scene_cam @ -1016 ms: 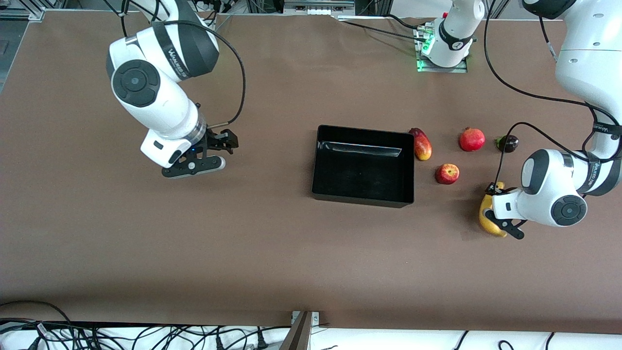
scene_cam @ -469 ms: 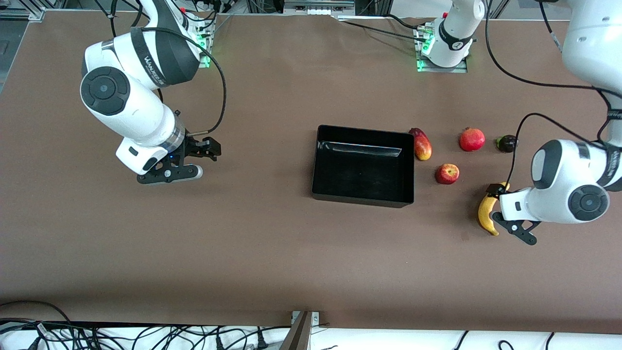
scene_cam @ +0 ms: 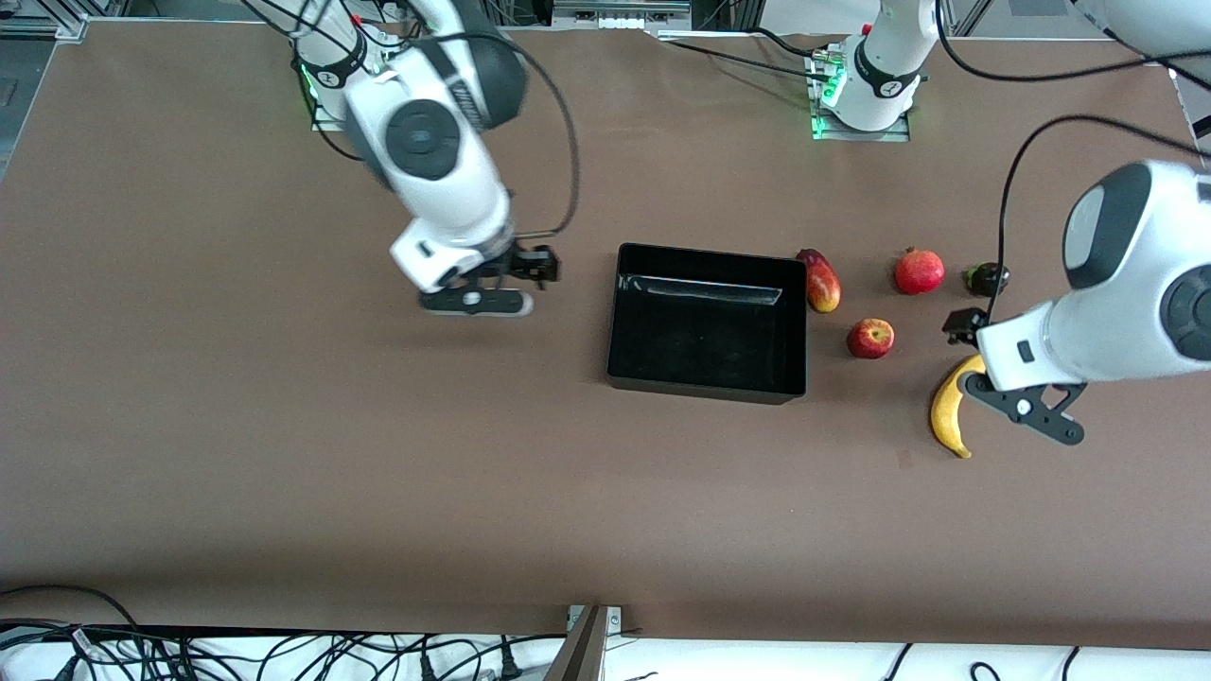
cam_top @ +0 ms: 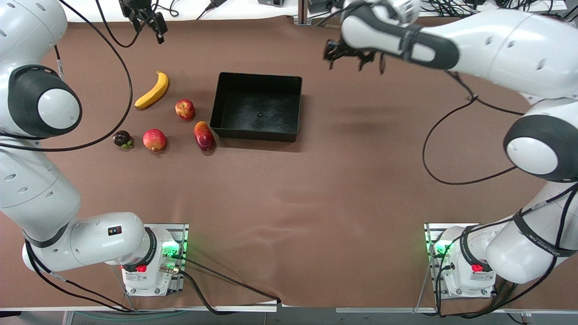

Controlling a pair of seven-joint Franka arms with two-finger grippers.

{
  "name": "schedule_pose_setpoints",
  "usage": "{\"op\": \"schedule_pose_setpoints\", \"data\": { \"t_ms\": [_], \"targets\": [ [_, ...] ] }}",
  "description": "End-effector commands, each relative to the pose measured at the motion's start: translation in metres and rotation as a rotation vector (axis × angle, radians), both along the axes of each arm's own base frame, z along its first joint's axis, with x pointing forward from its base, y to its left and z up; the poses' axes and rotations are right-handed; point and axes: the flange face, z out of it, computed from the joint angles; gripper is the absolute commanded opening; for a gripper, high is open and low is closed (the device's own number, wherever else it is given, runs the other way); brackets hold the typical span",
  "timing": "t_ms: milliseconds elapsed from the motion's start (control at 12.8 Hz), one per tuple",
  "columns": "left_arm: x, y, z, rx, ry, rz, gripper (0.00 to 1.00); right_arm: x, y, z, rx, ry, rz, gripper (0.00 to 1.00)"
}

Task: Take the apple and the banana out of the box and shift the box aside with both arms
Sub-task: 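Set the banana down with the left gripper while the right gripper grips the tray, then drag the black tray with the right gripper while the left gripper withdraws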

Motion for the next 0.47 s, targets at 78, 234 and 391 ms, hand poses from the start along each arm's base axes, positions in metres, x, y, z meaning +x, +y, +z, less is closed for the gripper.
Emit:
{"op": "schedule_pose_setpoints", "data": {
  "t_ms": [78,234,391],
  "targets": [
    [-0.024,0.012,0.064,-0.031,-0.054,0.135,1.0,-0.016,0.068,-0.083,0.059,-0.052,-0.131,1.0],
    [-0.042,0.016,0.094,-0.017,-0.098,0.184,1.0,-0.025,0.089,-0.117,0.087,-0.074,-0.148,1.0],
    [-0.058,0.041,0.096,-0.066,-0.081,0.305,1.0,-0.033,0.104,-0.146,0.102,-0.088,-0.161,0.99]
  ]
}}
